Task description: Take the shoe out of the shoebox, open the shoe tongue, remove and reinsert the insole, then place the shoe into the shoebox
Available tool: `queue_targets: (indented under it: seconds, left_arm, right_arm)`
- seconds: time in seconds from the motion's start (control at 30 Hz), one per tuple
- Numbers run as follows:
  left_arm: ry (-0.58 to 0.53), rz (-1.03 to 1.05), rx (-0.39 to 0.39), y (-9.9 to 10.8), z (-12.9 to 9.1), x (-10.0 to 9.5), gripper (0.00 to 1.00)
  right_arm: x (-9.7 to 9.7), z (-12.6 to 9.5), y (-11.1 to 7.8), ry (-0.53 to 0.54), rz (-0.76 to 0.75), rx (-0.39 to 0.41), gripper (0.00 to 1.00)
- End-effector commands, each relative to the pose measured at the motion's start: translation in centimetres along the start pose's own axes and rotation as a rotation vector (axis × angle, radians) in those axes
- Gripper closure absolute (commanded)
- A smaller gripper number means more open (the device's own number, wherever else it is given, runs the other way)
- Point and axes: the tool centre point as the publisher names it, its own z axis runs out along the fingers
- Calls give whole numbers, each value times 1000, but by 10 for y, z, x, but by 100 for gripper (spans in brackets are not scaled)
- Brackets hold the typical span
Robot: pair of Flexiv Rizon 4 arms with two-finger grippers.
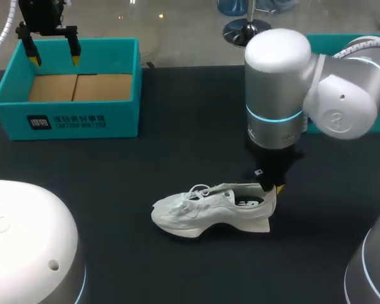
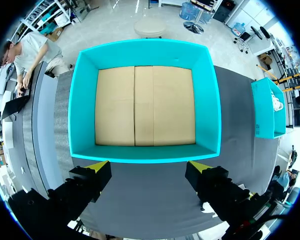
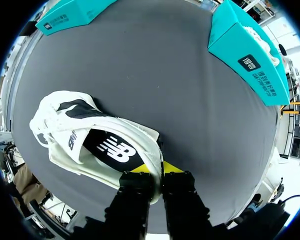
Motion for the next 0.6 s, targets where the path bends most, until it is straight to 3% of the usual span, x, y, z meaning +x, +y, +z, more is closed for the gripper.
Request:
queue_targets:
  seconds: [0.03,0.33,0.37,0.4,0.6]
  left_arm:
    - [0,0,0,0,0,0,0]
    - [0,0,0,0,0,0,0]
    - [0,0,0,0,0,0,0]
    - [0,0,0,0,0,0,0]
    - [0,0,0,0,0,0,0]
  right_arm:
    - [12,17,8,-20,0,31,100]
    - [12,24,4,-29,24,50,100]
    - [10,22,2,-24,35,52,62]
    - [9,19,1,-20,41,47,2]
    - [0,-18,-6,31,7,17,0]
